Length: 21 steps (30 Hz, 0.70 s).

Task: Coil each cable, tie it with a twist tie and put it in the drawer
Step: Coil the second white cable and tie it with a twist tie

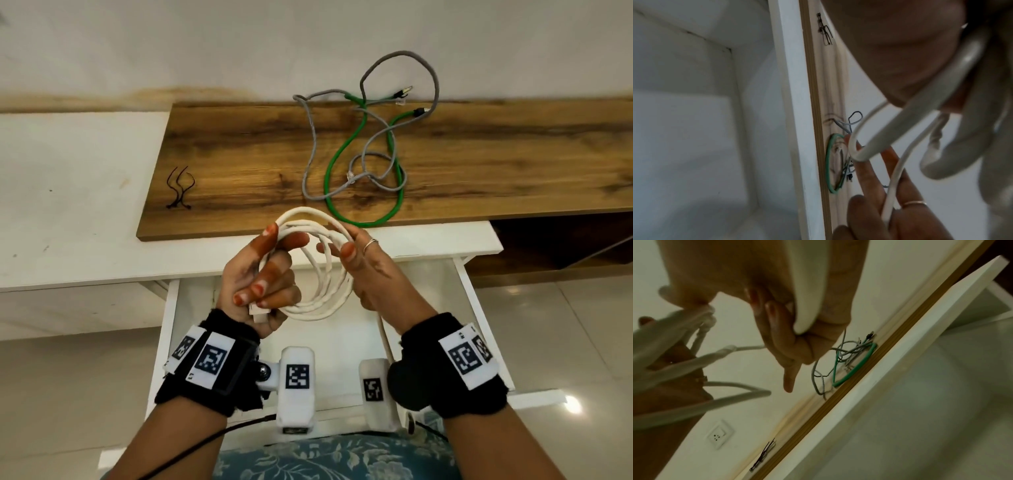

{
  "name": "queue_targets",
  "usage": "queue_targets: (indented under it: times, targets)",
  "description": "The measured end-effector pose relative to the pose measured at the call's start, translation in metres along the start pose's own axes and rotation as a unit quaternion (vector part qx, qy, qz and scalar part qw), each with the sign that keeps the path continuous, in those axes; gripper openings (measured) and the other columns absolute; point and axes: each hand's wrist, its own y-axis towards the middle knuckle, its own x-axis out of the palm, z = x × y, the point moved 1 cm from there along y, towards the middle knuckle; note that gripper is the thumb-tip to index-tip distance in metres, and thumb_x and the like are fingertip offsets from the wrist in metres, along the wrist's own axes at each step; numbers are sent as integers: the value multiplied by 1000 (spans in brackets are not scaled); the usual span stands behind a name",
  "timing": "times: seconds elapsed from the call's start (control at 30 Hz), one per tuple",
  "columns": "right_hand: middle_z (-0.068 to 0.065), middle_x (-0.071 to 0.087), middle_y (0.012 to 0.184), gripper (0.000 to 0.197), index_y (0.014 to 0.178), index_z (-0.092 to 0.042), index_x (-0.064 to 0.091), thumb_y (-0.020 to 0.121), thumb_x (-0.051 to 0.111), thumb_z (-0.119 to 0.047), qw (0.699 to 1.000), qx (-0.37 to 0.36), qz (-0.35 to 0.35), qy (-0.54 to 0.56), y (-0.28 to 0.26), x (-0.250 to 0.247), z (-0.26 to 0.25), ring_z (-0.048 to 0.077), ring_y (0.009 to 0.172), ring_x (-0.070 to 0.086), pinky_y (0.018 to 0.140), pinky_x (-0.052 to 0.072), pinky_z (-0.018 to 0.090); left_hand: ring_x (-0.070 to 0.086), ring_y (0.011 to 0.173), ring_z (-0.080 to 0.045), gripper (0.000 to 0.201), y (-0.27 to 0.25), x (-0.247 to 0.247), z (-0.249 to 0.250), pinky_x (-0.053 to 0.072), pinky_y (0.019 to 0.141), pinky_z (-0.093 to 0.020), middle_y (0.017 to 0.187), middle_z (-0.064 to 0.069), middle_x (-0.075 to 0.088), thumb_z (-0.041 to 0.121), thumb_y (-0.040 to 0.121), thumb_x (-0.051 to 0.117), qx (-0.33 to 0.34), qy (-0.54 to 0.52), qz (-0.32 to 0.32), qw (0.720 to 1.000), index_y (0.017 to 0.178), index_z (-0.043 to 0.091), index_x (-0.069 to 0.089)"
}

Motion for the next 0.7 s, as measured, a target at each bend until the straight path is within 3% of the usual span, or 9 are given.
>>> queue_targets:
  times: [0.1,0.2,0.27,0.33,0.43,0.5,0.53,0.63,0.7]
  targets:
    - [-11,69,76,51,123,-35,50,82,40,-64,998,23,-10,53,-4,11,-5,0,36,30,39,19,13,28,32,-4,44,-3,10,-1,24,38,-18,49,-7,48,18,101,37,-25,-68,-42,997,119,-20,47]
    - [-10,60,54,41,110,-35,55,78,43,-56,989,73,-15,128,-6,15,-9,4,37,22,46,10,26,30,31,-3,47,-6,13,-1,23,37,-15,47,-2,46,17,99,42,-21,-74,-55,996,125,-22,39]
    - [-4,62,60,35,108,-32,59,79,51,-50,984,68,-13,162,-5,15,-10,5,35,24,42,11,24,32,30,-3,50,-8,12,0,24,37,-14,50,-8,56,16,98,45,-22,-73,-49,996,130,-20,35]
    - [5,65,65,25,106,-25,60,88,51,-38,989,42,4,138,-1,15,-7,4,33,28,36,14,18,34,33,-3,57,-9,9,-2,31,40,-16,69,-16,69,15,96,49,-31,-92,-38,995,138,-15,25]
    - [-1,65,60,20,109,-14,59,98,43,-22,995,8,37,95,4,18,-2,3,37,44,37,32,14,46,48,-7,74,-6,4,-12,47,66,-24,94,-15,71,16,97,49,-16,-99,-39,994,147,1,-3]
    - [-7,64,57,20,108,-10,59,99,43,-17,993,7,60,97,8,17,3,1,46,55,47,42,12,61,57,-13,73,-2,3,-17,46,92,-34,105,-13,71,19,99,44,-1,-92,-50,995,147,3,-8]
    - [-8,65,61,19,107,-12,60,99,44,-19,993,4,66,101,10,16,6,1,52,58,52,45,15,66,61,-15,70,0,2,-19,44,97,-38,108,-13,70,20,100,43,2,-94,-52,994,147,0,-5]
    - [4,67,67,18,104,-19,61,98,45,-26,995,-8,50,91,9,16,8,13,56,63,59,53,26,66,55,-17,67,3,-1,-17,55,70,-29,111,-19,68,26,100,44,8,-100,-58,993,144,-4,3]
    - [-6,64,55,20,103,-13,59,101,41,-21,995,4,51,83,6,15,3,1,44,56,46,44,11,53,45,-12,69,2,-3,-13,49,55,-23,108,-21,69,29,99,45,17,-92,-52,994,143,-5,5]
